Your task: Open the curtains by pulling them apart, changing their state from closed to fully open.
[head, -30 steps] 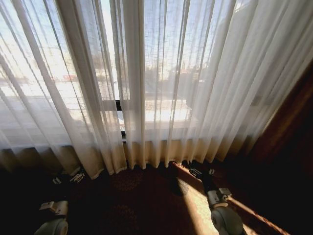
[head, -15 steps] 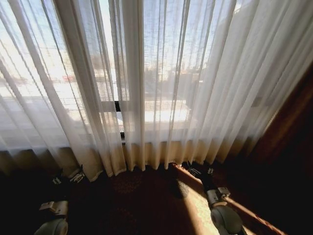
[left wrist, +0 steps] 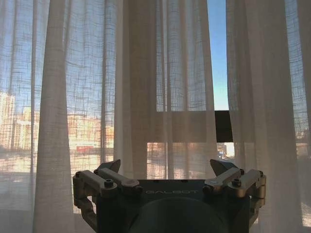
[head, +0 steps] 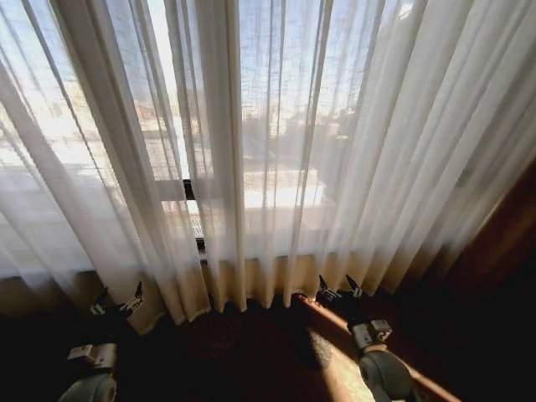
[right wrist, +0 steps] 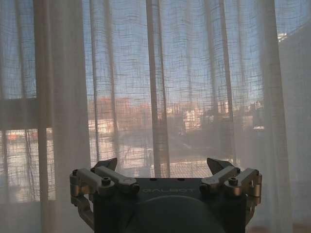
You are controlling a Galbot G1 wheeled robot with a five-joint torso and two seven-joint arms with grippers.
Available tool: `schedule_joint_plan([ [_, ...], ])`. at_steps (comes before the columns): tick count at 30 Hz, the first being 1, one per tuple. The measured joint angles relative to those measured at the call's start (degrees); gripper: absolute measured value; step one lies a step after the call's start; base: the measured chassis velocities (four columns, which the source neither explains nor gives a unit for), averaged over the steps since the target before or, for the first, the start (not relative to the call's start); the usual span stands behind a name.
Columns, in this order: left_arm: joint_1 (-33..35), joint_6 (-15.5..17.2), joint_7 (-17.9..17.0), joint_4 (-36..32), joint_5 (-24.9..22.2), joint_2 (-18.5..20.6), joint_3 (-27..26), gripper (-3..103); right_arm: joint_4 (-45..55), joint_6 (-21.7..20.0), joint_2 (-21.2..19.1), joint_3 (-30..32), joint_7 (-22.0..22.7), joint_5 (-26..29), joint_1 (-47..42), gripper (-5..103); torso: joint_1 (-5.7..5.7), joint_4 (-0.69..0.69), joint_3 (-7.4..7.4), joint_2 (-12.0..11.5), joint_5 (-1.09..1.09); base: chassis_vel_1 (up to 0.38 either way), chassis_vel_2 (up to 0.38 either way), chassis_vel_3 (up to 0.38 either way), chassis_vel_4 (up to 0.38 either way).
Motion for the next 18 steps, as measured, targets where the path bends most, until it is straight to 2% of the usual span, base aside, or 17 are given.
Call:
schedule_joint_plan([
  [3,0.0,0.0,0.0,0.0,0.0,0.0,0.0,100,-0.3,0.3,0.2,-0.1,0.0,0.1,0.2,100,-0.03,0.01,-0.02,0.0,0.01,-0.311,0.451,0.351,-0.473],
  [5,0.0,0.0,0.0,0.0,0.0,0.0,0.0,100,-0.7,0.7,0.4,-0.1,0.1,0.2,0.6,100,-0.06,0.01,-0.04,0.0,-0.06,-0.268,0.444,0.293,-0.426],
  [6,0.0,0.0,0.0,0.0,0.0,0.0,0.0,100,-0.9,0.7,0.5,-0.2,0.1,0.2,0.8,100,-0.06,0.01,-0.02,0.0,0.02,-0.228,0.405,0.246,-0.37],
  [9,0.0,0.0,0.0,0.0,0.0,0.0,0.0,100,-1.2,0.7,0.5,-0.2,0.0,0.2,1.0,100,-0.05,0.01,-0.02,0.0,0.03,-0.235,0.394,0.23,-0.359],
  [11,0.0,0.0,0.0,0.0,0.0,0.0,0.0,100,-1.6,0.7,0.7,-0.3,0.0,-0.1,1.4,100,-0.04,0.01,-0.02,0.0,-0.04,-0.256,0.274,0.245,-0.32],
  [14,0.0,0.0,0.0,0.0,0.0,0.0,0.0,100,-2.0,0.8,0.9,-0.4,0.3,-0.5,1.7,100,-0.01,0.01,-0.01,0.0,-0.01,-0.232,0.245,0.217,-0.275],
  [18,0.0,0.0,0.0,0.0,0.0,0.0,0.0,100,-2.7,1.3,1.1,-0.7,0.9,-1.3,2.3,100,0.02,0.0,0.0,0.0,0.01,-0.176,0.148,0.148,-0.124],
])
